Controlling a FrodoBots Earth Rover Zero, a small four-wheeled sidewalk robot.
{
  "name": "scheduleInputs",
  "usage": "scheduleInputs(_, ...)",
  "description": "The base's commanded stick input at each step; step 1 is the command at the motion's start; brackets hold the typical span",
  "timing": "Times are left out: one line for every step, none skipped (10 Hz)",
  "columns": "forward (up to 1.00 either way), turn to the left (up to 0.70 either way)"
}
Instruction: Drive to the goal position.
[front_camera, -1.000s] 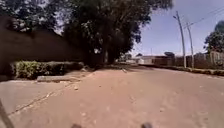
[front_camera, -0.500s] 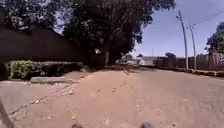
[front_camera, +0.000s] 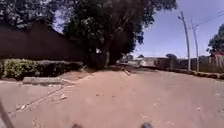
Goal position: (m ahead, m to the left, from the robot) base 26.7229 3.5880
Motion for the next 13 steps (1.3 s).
scheduleInputs(0.70, 0.00)
scheduleInputs(0.70, 0.00)
scheduleInputs(0.70, 0.00)
scheduleInputs(0.70, 0.00)
scheduleInputs(0.70, 0.00)
scheduleInputs(0.70, 0.00)
scheduleInputs(0.70, 0.00)
scheduleInputs(0.70, 0.00)
scheduleInputs(0.70, 0.00)
scheduleInputs(0.70, 0.00)
scheduleInputs(0.70, 0.00)
scheduleInputs(0.70, 0.00)
scheduleInputs(0.70, 0.00)
